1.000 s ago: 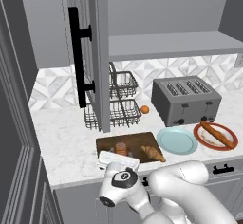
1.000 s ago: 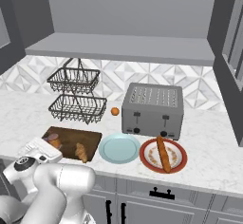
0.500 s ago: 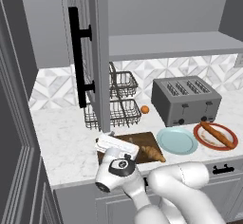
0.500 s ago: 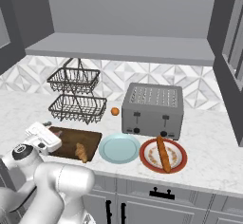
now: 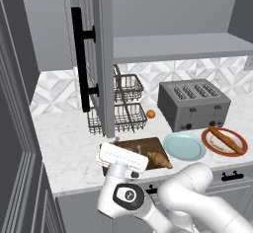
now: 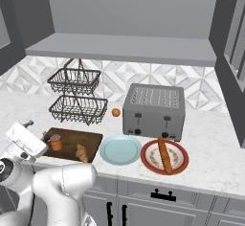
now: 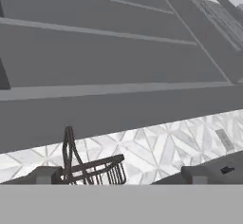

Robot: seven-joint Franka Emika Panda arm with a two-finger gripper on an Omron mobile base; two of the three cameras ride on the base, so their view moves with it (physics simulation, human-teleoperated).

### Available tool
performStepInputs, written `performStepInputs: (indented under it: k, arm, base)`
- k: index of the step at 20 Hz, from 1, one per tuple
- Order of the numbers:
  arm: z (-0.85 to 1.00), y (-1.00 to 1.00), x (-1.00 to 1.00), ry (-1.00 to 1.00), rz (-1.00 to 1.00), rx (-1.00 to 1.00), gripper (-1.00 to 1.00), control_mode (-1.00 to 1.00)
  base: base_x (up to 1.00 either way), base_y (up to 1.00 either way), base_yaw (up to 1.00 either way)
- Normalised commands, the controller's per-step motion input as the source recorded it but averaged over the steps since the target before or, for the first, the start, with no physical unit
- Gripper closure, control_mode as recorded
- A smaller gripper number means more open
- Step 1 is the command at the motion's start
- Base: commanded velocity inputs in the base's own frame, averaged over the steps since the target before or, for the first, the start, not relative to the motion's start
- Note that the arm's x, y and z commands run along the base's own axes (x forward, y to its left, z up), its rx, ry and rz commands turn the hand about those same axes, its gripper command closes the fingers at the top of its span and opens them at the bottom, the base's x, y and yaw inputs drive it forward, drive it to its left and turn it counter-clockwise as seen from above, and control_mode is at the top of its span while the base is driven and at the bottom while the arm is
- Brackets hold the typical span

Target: From the different types of pastries on the counter, select a croissant and place it on the cutting board. Then retrieve a jar of jam from the cabinet and place it alongside the croissant on the cutting board.

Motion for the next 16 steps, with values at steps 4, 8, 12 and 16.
performStepInputs:
  k: [4, 8, 12, 16]
  arm:
    - [1.0, -0.21, -0.54, -0.26, 0.0, 0.13, -1.0, -1.0]
    - [1.0, -0.15, -0.91, -0.34, 0.0, 0.2, -1.0, -1.0]
    - [1.0, -0.08, -0.99, -0.38, 0.0, 0.17, -1.0, -1.0]
    - [1.0, -0.03, -1.0, -0.39, 0.0, 0.15, -1.0, -1.0]
  base:
    - [0.0, 0.0, 0.0]
    - [0.0, 0.0, 0.0]
    - [0.0, 0.0, 0.0]
    - [0.0, 0.0, 0.0]
